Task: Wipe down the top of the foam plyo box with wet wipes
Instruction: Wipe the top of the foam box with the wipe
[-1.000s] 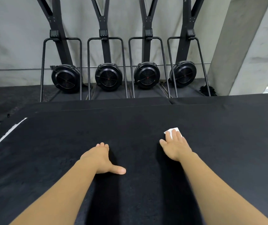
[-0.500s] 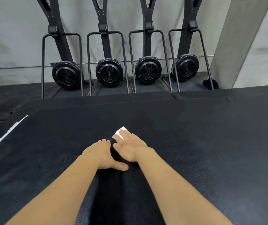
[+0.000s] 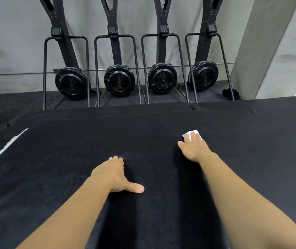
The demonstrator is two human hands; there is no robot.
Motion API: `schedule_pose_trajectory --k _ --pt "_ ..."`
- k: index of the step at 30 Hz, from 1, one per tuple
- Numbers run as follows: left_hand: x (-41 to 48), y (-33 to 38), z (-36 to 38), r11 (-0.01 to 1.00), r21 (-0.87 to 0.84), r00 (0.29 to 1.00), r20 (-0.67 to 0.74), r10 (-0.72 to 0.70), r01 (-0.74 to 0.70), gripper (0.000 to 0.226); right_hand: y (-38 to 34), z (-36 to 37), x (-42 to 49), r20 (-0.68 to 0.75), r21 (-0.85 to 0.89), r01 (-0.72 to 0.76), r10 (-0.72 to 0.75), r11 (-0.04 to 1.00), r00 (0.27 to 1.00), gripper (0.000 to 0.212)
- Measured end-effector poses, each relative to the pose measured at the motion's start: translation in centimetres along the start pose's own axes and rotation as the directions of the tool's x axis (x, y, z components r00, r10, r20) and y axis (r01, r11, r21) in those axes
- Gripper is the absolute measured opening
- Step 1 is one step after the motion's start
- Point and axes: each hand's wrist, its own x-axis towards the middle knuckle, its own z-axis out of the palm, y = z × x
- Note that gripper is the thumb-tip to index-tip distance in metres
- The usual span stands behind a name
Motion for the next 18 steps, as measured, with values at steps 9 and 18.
schedule_pose_trajectory --k 9,18 --pt "0.3 -0.2 0.2 1.0 -0.003 0.999 -0.041 0.01 -0.01 0.138 -13.0 6.0 -2.3 0.035 -0.117 0.232 -0.229 0.966 0.973 0.064" --pt "0.3 -0.2 0.2 1.0 -0.018 1.0 -0.015 0.003 -0.004 0.139 -8.4 2.8 0.6 0.107 -0.012 0.401 -0.397 0.916 0.912 0.047"
